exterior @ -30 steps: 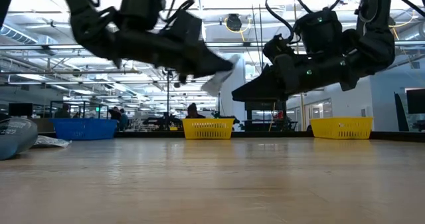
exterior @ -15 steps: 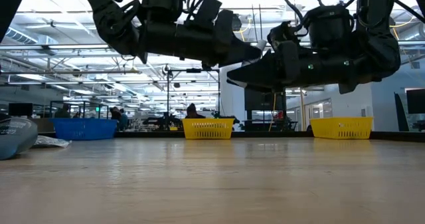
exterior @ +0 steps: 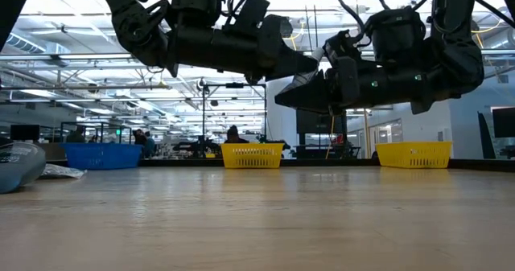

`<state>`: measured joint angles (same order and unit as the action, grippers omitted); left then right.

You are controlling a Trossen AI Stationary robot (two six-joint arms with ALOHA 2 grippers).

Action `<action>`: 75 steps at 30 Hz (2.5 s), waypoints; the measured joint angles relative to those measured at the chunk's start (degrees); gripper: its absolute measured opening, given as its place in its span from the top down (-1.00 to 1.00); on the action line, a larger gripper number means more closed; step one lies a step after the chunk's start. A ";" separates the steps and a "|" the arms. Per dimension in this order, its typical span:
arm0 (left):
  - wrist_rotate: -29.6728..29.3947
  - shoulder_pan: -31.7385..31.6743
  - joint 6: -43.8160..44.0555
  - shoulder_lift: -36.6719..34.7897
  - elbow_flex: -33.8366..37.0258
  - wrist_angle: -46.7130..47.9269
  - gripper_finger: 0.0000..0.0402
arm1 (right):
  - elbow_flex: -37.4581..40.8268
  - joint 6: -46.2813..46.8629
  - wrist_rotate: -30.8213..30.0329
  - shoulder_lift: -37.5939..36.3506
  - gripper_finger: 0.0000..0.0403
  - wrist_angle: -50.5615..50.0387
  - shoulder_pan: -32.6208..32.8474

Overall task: Pick & Place Travel size toiletries
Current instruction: Put the toothpaste into the bottom blue bin

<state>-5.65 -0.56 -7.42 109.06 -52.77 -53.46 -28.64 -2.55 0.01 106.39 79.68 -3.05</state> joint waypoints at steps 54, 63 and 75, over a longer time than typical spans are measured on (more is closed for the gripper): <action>-10.53 8.50 10.51 -3.30 13.75 4.84 -0.26 | -24.57 97.84 27.29 -37.33 1.00 -131.36 42.32; -10.51 9.42 9.49 -3.30 13.70 3.28 -0.26 | -20.52 123.80 28.94 -34.78 1.00 -112.08 57.74; -10.53 8.40 9.07 -3.30 13.68 2.54 -0.26 | -10.91 129.59 33.95 -34.14 0.91 -101.44 58.73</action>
<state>-16.19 7.84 1.65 105.75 -39.09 -50.92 -39.56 127.04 33.96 72.25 -21.75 55.68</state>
